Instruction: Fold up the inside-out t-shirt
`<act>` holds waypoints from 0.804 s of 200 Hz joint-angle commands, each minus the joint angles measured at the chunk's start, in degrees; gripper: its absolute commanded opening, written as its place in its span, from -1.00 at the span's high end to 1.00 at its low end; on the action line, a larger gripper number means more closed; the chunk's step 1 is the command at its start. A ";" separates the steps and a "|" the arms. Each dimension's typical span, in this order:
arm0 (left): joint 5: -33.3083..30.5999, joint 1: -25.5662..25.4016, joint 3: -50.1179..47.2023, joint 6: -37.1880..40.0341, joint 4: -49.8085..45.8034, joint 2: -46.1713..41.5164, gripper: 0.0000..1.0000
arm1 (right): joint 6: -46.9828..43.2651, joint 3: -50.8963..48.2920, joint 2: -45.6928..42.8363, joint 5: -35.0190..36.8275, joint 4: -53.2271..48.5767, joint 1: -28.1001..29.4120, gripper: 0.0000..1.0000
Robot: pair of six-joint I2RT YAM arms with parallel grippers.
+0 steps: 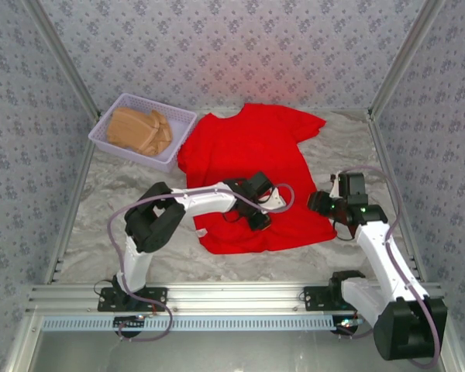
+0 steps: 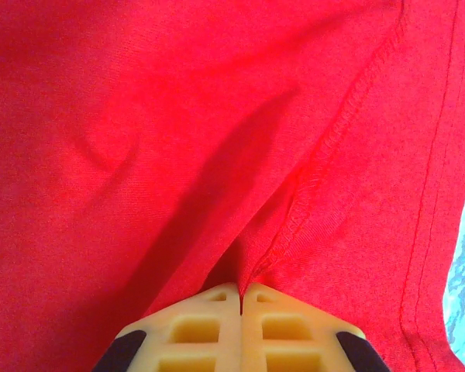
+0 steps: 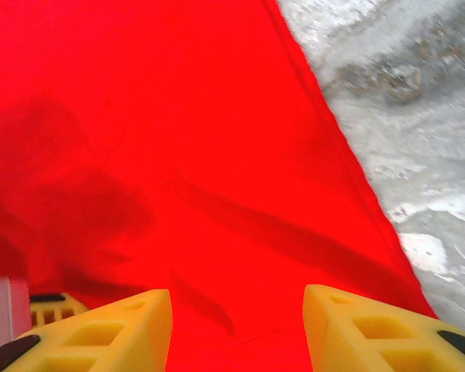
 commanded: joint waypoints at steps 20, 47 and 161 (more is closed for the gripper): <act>-0.14 5.94 -8.03 -16.71 10.87 -17.79 1.00 | -1.83 -8.61 -13.87 -8.91 11.07 14.78 0.02; 0.38 6.59 -5.01 -18.84 8.70 -18.46 1.00 | -0.74 -17.12 -13.45 0.58 30.24 27.96 0.06; 5.27 10.72 5.75 -24.77 3.35 -24.60 1.00 | -11.01 -13.79 42.54 27.37 85.88 41.59 0.44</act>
